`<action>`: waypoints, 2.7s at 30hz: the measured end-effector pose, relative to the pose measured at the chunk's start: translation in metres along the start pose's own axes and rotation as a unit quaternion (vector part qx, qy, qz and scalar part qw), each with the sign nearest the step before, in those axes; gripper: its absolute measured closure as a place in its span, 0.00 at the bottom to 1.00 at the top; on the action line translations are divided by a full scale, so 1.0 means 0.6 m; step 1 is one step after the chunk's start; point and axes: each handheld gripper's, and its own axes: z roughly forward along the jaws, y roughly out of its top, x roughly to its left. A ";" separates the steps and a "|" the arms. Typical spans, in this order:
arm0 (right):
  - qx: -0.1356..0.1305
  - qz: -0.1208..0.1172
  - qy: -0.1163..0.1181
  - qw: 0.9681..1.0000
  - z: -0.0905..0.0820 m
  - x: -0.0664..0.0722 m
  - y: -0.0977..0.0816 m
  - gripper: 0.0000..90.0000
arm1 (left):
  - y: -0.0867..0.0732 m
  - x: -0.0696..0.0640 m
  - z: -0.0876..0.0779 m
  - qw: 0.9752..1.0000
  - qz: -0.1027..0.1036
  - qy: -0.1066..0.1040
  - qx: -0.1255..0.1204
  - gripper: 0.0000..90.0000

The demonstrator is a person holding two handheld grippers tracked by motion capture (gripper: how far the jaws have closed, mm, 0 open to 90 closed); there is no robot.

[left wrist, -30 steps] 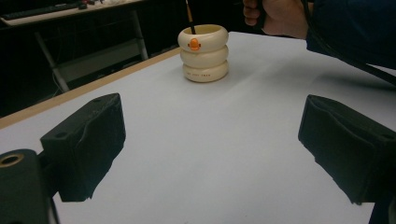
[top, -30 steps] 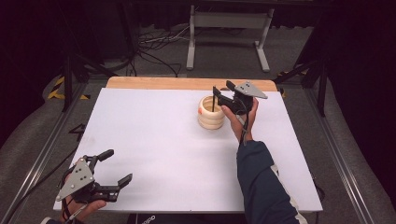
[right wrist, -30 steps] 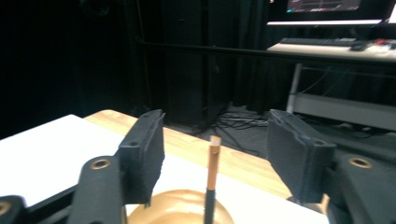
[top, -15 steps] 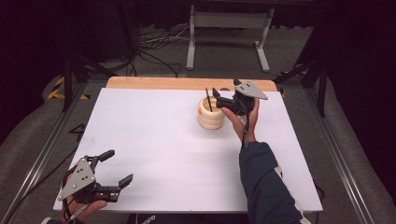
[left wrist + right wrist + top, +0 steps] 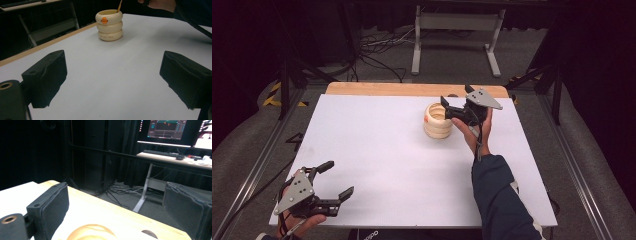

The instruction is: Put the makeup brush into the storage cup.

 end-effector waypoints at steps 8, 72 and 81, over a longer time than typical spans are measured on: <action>0.006 -0.003 0.009 1.000 -0.014 0.003 0.005 0.10 | 0.001 -0.001 0.000 1.000 0.000 0.000 0.002 0.09; 0.011 -0.063 0.034 0.997 -0.163 0.006 0.017 0.11 | -0.002 -0.004 0.010 1.000 0.005 0.006 0.017 0.09; -0.017 -0.076 0.041 0.996 -0.192 0.016 0.004 0.10 | -0.001 -0.005 0.011 1.000 0.006 0.004 0.019 0.10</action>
